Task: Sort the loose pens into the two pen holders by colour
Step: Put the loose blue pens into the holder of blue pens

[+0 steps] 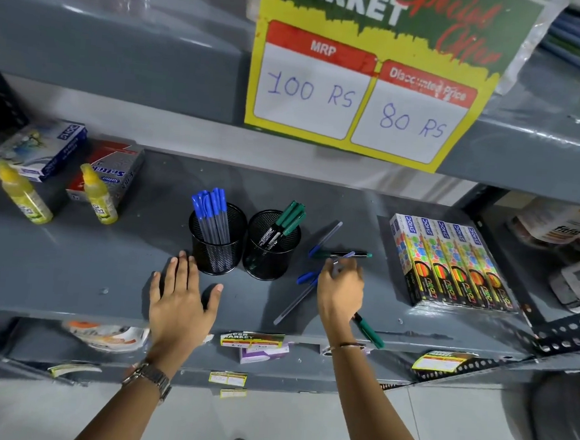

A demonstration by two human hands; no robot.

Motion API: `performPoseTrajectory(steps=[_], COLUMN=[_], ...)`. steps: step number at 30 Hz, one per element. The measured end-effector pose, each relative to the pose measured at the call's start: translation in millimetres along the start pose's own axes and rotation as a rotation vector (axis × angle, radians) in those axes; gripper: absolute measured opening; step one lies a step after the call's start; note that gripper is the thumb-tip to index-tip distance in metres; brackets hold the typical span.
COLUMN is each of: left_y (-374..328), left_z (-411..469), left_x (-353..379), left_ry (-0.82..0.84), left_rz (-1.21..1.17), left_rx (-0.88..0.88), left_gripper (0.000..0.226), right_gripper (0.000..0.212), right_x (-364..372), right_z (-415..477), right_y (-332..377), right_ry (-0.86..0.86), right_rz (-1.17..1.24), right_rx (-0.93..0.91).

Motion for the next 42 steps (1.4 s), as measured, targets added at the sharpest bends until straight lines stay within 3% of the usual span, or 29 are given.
performPoseTrajectory(steps=[8,13,18,20,23,27,30,34,42], left_y=[1.9,2.8,2.3,2.0,2.5,1.0,-1.5,-2.5,3.5], left_z=[1.3,2.6,1.4,1.1,0.8,0.9,-1.7,-2.6,-0.6], left_x=[3.2,4.1,3.4,2.4,2.0,0.4,-3.8,-5.5,-3.5], left_ry=[0.011,0.017,0.000,-0.009,-0.009,0.027,0.010,0.026,0.034], left_rz=[-0.019,-0.014,-0.031,-0.032,-0.049,-0.056,-0.066,-0.090,-0.082], left_rx=[-0.005,-0.004,-0.002,-0.001,-0.002,0.018,0.022,0.019,0.028], left_gripper=[0.077,0.077,0.076,0.077,0.079,0.080,0.075,0.077,0.078], right_gripper=[0.015,0.014,0.013,0.014,0.024,0.037,0.029,0.024,0.038], right_x=[13.3,7.4,-19.1,-34.3,-56.6,-55.0,-29.5,11.1,41.8], right_z=[-21.3,-21.3,-26.4,-25.5,-26.3,-30.8,-42.0,-55.3,-59.8], right_y=[-0.1,0.8,14.5,35.6,87.9,156.3,182.3,176.3,156.7], right_ry=[0.146,0.094,0.005,-0.079,-0.186,-0.126,0.014,0.175,0.140], right_rz=[-0.060,0.023,0.265,0.366,0.590,0.723,0.609,0.264,0.043], right_rx=[0.032,0.088,0.162,0.105,-0.134,-0.373,-0.492,-0.606,-0.531])
Point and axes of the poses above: each hand's wrist, its own z-axis towards the middle knuckle, its own x-axis out of the palm, y = z × x, the point moved 3 cm from there along z, towards the middle knuckle, and after that the axes turned 3 degrees about -z, right-handed, at the moved point
